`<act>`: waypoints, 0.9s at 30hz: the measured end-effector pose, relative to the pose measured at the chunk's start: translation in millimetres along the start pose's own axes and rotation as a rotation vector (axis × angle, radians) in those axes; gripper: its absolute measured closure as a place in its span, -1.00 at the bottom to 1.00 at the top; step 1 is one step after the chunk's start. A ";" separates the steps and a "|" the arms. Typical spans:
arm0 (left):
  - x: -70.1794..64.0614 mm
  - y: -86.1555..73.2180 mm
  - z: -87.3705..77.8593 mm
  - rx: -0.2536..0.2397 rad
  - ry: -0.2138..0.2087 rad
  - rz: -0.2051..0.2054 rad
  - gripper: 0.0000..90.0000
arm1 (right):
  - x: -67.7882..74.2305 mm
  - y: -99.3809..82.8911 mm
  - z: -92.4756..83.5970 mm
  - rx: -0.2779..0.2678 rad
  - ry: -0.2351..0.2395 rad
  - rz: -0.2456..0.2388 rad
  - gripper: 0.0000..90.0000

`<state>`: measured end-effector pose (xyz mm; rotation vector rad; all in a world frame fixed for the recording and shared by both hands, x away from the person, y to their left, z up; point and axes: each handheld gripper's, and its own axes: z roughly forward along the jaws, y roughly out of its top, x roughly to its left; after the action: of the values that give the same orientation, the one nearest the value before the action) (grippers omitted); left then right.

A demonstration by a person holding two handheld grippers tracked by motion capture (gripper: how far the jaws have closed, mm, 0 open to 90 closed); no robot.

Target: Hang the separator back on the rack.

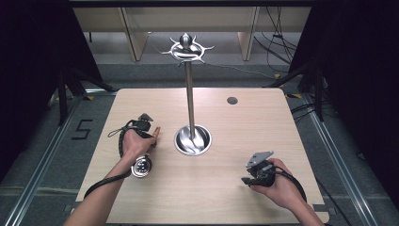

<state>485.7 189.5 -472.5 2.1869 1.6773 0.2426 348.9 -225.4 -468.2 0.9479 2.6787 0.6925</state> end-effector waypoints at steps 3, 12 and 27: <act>3.8 -5.4 -7.3 -0.054 -0.030 -0.004 0.50 | -0.7 0.0 0.0 -0.004 0.003 -0.003 0.27; 8.1 -25.2 -29.5 -0.237 -0.114 0.062 0.50 | -1.9 -0.2 1.7 -0.010 -0.018 -0.036 0.27; 7.9 -65.4 -65.0 -0.504 -0.192 0.137 0.50 | -2.0 0.2 3.0 -0.016 -0.017 -0.050 0.26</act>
<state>406.3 223.7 -439.3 1.8746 1.2038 0.4257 351.6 -225.4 -470.6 0.8761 2.6683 0.6912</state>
